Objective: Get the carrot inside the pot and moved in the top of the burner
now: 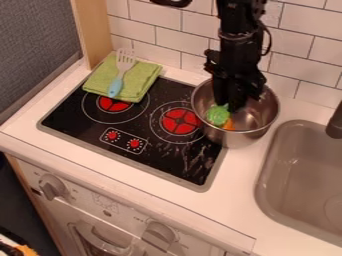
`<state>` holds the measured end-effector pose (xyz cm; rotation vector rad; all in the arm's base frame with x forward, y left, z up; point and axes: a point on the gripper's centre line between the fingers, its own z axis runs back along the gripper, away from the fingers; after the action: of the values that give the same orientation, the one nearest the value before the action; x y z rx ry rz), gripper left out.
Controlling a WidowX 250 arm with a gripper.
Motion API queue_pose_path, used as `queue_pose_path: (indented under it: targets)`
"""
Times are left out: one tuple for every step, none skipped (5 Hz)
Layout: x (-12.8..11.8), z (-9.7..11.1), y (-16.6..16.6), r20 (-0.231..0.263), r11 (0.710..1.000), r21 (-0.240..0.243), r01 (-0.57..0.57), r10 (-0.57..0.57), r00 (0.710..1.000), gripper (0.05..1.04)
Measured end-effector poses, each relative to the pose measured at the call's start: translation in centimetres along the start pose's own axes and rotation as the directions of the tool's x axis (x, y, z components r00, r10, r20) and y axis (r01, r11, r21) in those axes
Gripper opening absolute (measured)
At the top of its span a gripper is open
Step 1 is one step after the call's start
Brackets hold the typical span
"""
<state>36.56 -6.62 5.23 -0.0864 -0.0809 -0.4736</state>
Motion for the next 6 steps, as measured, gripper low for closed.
queue_pose_path:
  targets:
    - [-0.8, 0.5, 0.1, 0.005, 1.000, 0.003, 0.018, -0.018, 1.000, 0.797]
    - [-1.5, 0.2, 0.1, -0.007, 1.000, 0.005, 0.022, -0.022, 1.000, 1.002]
    - [-1.8, 0.0, 0.3, -0.013, 1.000, 0.015, 0.025, -0.025, 1.000, 1.009]
    - [-1.7, -0.1, 0.4, -0.007, 1.000, 0.024, 0.020, -0.020, 1.000, 0.949]
    - [-1.7, -0.5, 0.5, -0.009, 1.000, 0.029, 0.005, -0.004, 1.000, 0.681]
    - [-1.7, -0.7, 0.6, -0.014, 1.000, 0.029, -0.001, 0.002, 1.000, 0.574]
